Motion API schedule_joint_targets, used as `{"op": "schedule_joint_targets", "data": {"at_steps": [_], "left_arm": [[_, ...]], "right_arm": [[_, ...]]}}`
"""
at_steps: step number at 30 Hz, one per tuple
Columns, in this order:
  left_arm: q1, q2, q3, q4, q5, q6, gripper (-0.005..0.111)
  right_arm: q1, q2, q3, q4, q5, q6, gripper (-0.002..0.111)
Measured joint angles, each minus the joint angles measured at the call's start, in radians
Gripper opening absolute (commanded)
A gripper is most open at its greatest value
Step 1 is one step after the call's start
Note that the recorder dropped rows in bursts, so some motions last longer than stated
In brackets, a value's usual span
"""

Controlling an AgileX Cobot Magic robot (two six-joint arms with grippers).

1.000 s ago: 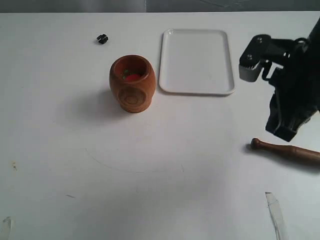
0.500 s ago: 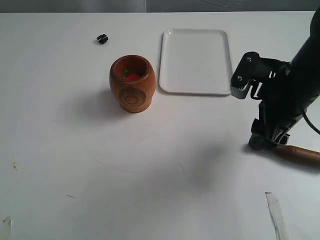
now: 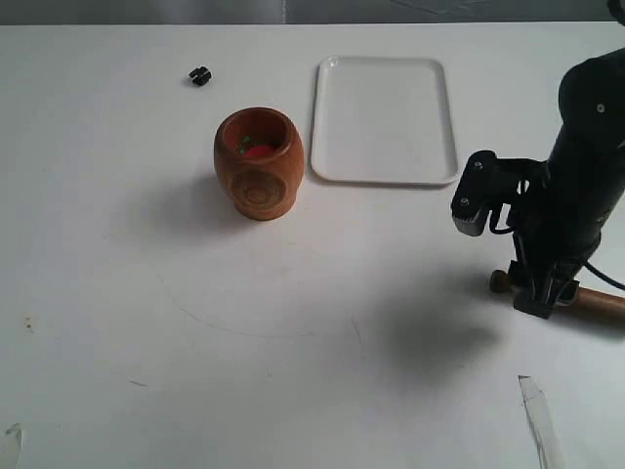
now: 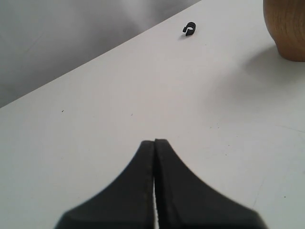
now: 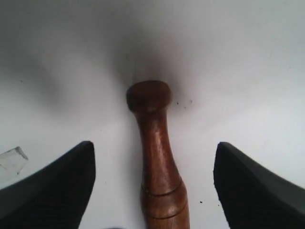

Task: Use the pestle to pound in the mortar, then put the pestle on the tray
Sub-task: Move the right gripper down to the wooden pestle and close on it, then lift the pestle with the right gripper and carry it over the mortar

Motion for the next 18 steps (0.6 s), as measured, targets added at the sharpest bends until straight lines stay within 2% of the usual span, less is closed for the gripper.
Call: {"op": "schedule_joint_targets", "data": {"at_steps": [10, 18], "left_arm": [[0.000, 0.000, 0.000, 0.000, 0.000, 0.000, 0.000], [0.000, 0.000, 0.000, 0.000, 0.000, 0.000, 0.000]], "right_arm": [[0.000, 0.066, 0.000, -0.037, -0.021, 0.014, 0.056], [0.000, 0.078, 0.000, -0.049, -0.034, 0.016, 0.044]]}}
